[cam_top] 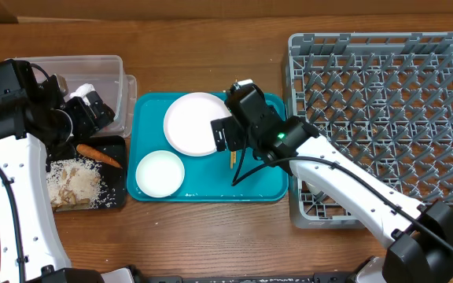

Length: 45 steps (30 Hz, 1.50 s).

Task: Sort waste into correct bins and load items into the dishwasher
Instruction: 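Reach the right gripper to the small pink bowl and grasp its rim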

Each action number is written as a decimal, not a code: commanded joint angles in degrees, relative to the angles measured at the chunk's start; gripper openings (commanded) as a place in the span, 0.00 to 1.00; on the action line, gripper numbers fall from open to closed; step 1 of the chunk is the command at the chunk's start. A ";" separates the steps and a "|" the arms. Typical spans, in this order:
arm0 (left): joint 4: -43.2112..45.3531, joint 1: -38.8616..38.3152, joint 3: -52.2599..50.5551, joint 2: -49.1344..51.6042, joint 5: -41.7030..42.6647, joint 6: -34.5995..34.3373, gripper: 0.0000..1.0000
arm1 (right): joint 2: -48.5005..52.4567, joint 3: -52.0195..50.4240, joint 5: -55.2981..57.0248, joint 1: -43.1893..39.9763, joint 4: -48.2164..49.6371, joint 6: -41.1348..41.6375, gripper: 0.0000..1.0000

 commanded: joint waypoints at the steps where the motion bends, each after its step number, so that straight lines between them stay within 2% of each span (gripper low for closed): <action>1: 0.07 0.28 0.85 -0.09 -0.68 0.39 1.00 | 1.64 0.72 -0.20 0.11 2.47 -0.68 0.47; 2: 0.07 0.31 0.85 -0.09 -0.68 0.39 1.00 | 2.86 0.70 0.76 0.11 3.72 -0.44 0.36; 9: 0.07 0.31 0.85 -0.09 -0.68 0.39 1.00 | 11.76 0.61 4.24 0.13 10.58 2.34 0.35; 25: 0.09 0.28 0.85 -0.09 -0.68 0.39 1.00 | 17.42 0.61 9.46 0.11 10.10 2.80 0.35; 31: 0.07 0.31 0.85 -0.09 -0.70 0.39 1.00 | 17.42 0.61 9.64 0.11 9.49 2.78 0.26; 34: 0.07 0.28 0.85 -0.09 -0.68 0.39 1.00 | 17.42 0.61 9.62 0.11 9.46 2.80 0.15; 45: 0.09 0.28 0.85 -0.09 -0.68 0.39 1.00 | 17.42 0.61 9.64 0.11 8.52 2.73 0.09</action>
